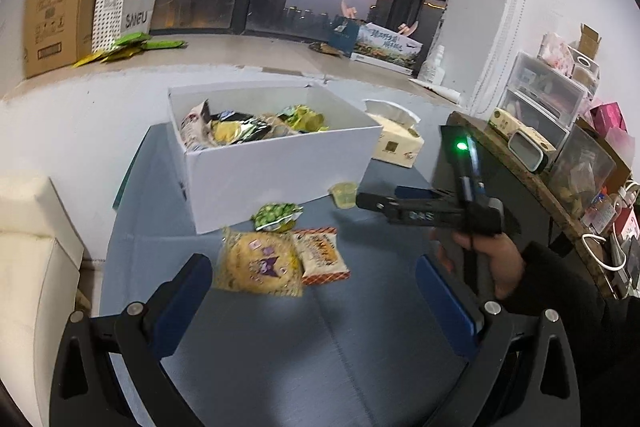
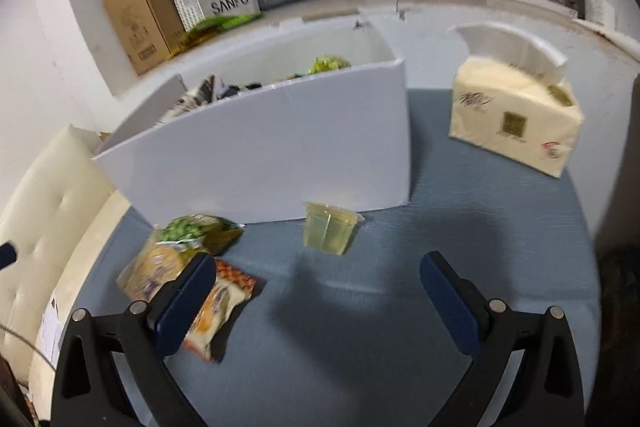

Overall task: Organize snacks
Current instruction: 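Grasp the second jelly cup with the right gripper while the left grasps the yellow Kuromi pack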

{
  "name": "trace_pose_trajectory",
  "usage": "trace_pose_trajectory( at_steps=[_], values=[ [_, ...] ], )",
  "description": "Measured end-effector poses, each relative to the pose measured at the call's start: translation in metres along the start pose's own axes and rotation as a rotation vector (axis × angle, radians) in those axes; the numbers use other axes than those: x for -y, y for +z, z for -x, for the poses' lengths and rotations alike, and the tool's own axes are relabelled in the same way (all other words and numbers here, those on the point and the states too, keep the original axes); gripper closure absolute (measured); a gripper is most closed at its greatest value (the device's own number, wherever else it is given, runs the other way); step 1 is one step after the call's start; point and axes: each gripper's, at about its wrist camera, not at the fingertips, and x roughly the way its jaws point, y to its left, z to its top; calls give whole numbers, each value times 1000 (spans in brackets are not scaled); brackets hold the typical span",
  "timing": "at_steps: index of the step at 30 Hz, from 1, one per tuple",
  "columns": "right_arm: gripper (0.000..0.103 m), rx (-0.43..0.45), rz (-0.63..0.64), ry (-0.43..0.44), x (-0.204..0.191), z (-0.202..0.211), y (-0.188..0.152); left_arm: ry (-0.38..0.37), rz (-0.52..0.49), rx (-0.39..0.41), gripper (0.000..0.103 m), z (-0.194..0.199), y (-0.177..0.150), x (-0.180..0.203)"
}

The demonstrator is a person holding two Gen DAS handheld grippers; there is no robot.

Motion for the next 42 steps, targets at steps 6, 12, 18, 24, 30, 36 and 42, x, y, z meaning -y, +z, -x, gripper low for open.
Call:
trace_pose_trajectory(
  at_steps=[6,12,18,24,30,36,42],
  values=[
    [16,-56,-83,-46,7,-45,11,1,31,-12,0,-2,-6,-12],
    [57,-68,-12,-91,1,-58,15,12,75,-51,0,-14,-14,-26],
    [57,-20,4,-47,-4,-24,3,32,50,-94,0,-32,-18,-30],
    [57,63,-6,34,-11,36,-17,83,-17,-182,0,-81,-14,-40],
    [57,95,-62,74,-13,75,-45,63,-25,-251,0,-133,-5,-44],
    [57,93,-57,66,-20,82,-53,146,-15,-318,0,-178,-3,-51],
    [57,89,-53,53,-19,85,-60,192,-194,-305,26,-169,-12,-26]
  ],
)
